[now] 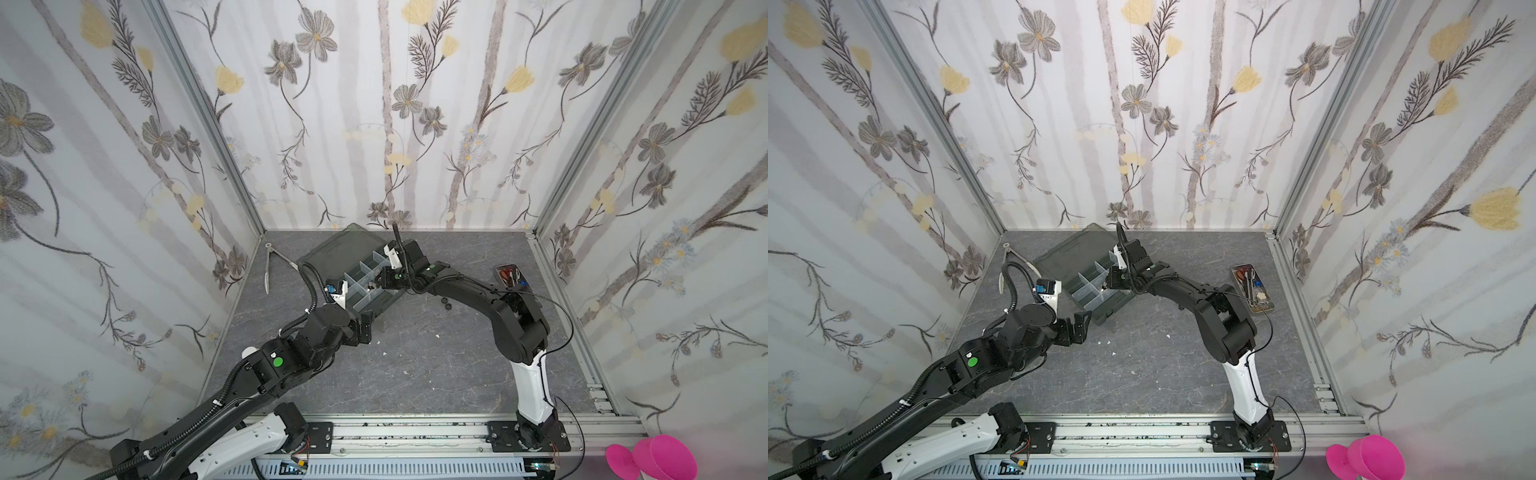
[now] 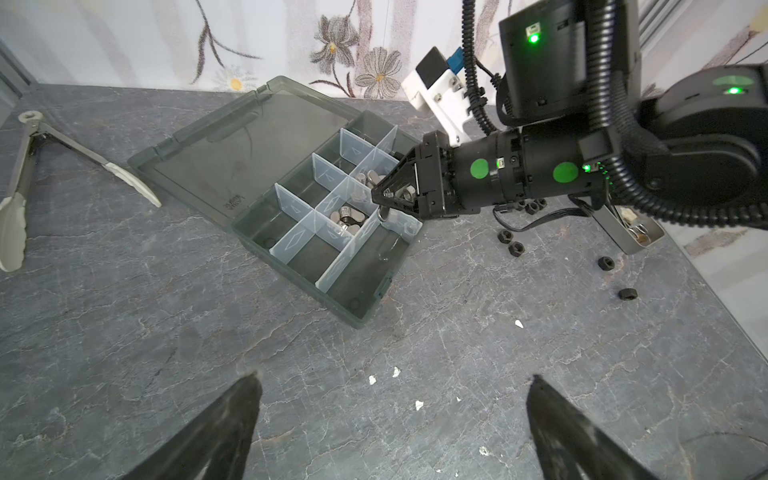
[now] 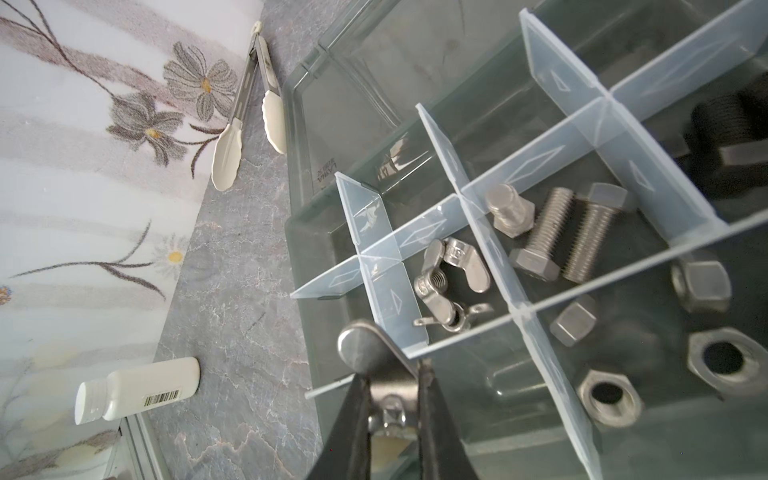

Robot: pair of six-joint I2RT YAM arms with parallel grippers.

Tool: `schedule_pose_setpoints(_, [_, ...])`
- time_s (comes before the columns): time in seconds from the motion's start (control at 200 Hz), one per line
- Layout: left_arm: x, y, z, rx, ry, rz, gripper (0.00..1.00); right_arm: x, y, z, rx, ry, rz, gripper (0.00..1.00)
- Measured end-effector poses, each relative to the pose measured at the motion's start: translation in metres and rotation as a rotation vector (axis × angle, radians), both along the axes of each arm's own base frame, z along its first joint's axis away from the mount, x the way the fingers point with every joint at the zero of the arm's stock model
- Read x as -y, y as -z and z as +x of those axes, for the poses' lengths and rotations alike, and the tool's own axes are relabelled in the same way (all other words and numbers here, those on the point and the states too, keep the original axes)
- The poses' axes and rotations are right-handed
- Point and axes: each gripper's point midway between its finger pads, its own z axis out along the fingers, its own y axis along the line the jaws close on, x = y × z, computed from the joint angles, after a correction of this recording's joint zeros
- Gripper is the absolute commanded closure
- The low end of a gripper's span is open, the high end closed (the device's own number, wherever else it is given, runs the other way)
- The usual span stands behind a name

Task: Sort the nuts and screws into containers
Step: 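Open the right gripper to drop the wing nut into the compartment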

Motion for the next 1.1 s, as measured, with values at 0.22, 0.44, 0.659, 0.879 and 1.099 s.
schedule_pose_setpoints(0.22, [-0.005,0.007,0.005,-0.004,-0.017,0.033,0.00,-0.015,0.012,0.004,-0.009,-0.029,-0.007,0.89])
schedule_pose_setpoints(0.44, [-0.006,0.004,0.008,-0.004,-0.021,0.041,0.00,-0.018,0.023,0.006,-0.026,-0.033,-0.017,0.83])
schedule_pose_setpoints(0.659, [-0.007,-0.003,0.006,-0.016,-0.025,0.029,0.00,-0.025,0.025,0.014,-0.015,-0.036,-0.008,0.68])
schedule_pose_setpoints(0.879, [-0.007,-0.008,0.006,-0.042,-0.043,0.018,0.00,-0.022,0.023,0.022,0.001,-0.034,-0.003,0.58])
schedule_pose_setpoints(1.099, [-0.009,-0.009,0.007,-0.074,-0.069,0.038,0.00,-0.009,0.009,0.015,0.033,-0.035,-0.001,0.57])
